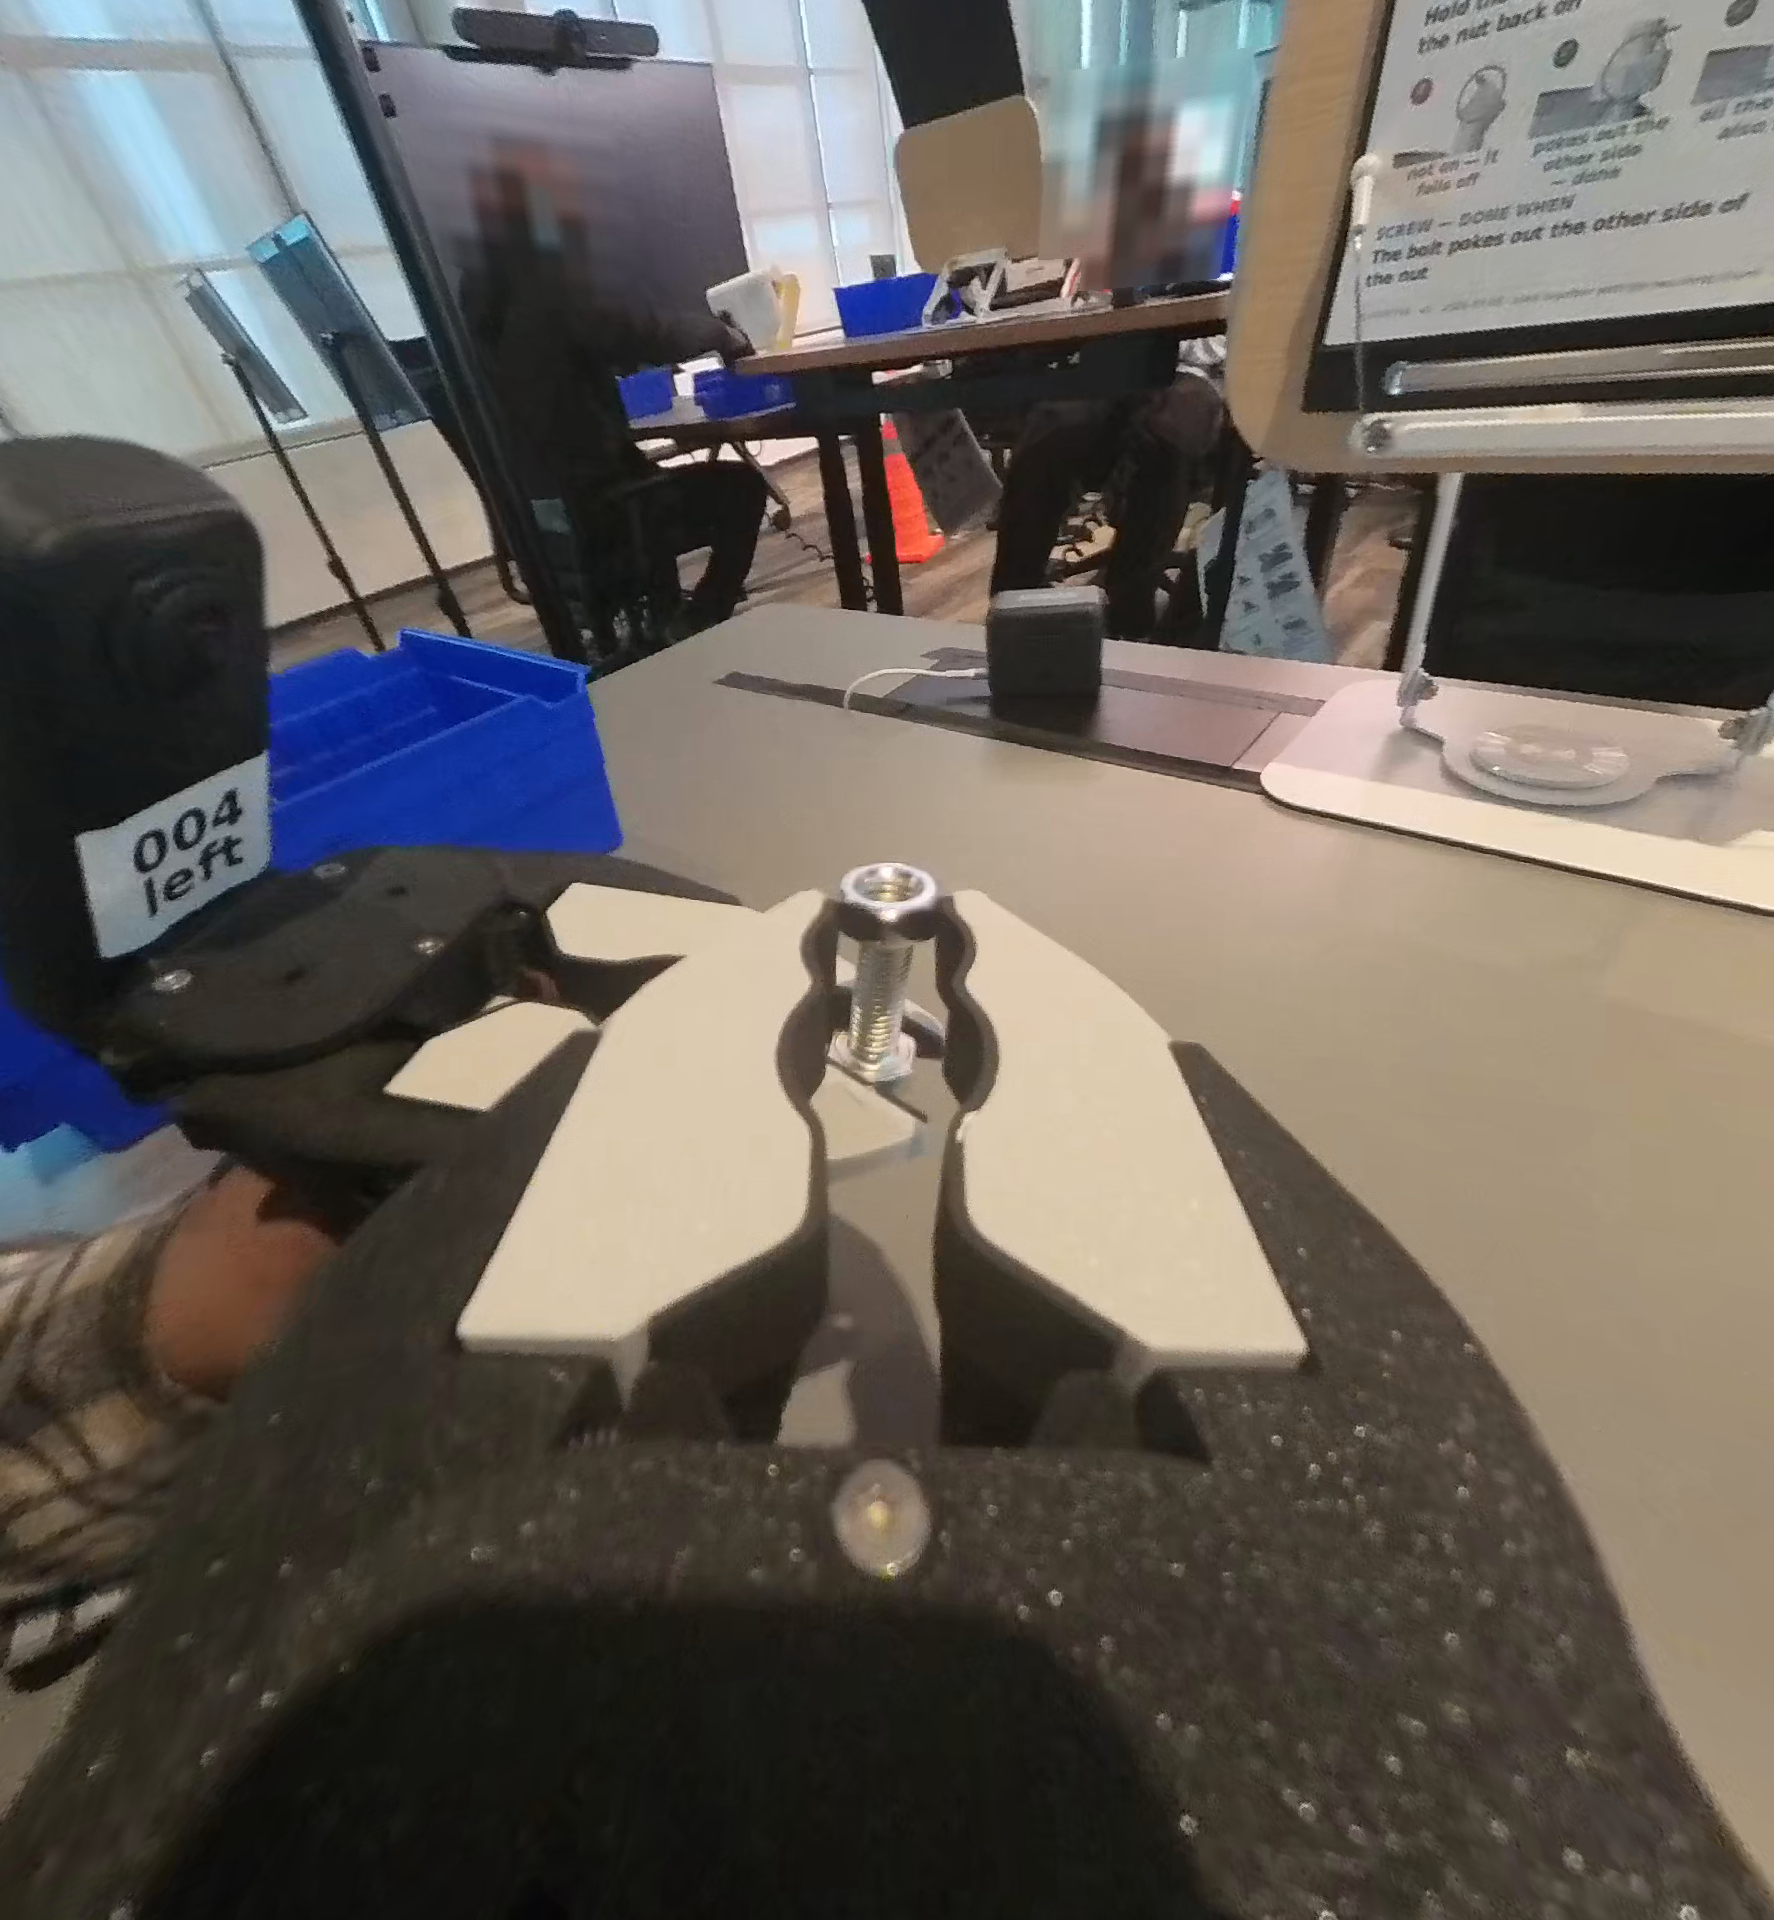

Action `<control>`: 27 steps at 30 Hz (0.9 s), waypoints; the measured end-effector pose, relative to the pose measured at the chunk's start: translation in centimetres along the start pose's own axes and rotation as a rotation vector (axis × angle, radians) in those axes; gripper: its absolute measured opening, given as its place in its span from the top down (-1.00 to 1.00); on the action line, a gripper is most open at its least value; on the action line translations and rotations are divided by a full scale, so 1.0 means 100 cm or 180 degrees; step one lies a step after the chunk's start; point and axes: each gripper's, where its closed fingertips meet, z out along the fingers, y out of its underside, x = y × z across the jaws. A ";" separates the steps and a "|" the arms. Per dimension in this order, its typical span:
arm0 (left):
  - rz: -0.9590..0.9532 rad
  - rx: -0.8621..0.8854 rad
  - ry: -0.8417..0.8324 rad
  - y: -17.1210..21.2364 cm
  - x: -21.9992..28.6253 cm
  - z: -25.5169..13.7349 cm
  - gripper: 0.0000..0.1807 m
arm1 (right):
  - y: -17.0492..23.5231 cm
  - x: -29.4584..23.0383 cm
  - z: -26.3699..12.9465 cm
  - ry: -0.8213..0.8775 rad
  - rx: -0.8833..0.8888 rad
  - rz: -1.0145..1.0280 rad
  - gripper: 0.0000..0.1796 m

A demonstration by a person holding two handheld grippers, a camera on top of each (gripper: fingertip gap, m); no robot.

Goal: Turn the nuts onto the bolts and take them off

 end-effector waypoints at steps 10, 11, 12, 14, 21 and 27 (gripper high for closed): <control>0.0054 0.0110 0.0207 -0.006 0.010 -0.001 0.79 | -0.005 -0.008 -0.009 -0.0847 0.0028 -0.0095 0.81; 0.0068 0.0126 0.0225 -0.007 0.011 -0.001 0.79 | -0.007 -0.010 -0.011 -0.0975 0.0043 -0.0110 0.81; 0.0085 0.0140 0.0244 -0.008 0.012 -0.002 0.79 | -0.007 -0.011 -0.012 -0.1058 0.0052 -0.0124 0.81; 0.0118 0.0159 0.0280 -0.009 0.014 -0.002 0.79 | -0.008 -0.013 -0.015 -0.1256 0.0078 -0.0179 0.81; 0.0176 0.0195 0.0363 -0.011 0.020 -0.002 0.78 | -0.010 -0.015 -0.022 -0.1767 0.0159 -0.0022 0.81; 0.0204 0.0191 0.0369 -0.010 0.022 -0.001 0.79 | -0.010 -0.017 -0.024 -0.1939 0.0225 -0.0030 0.81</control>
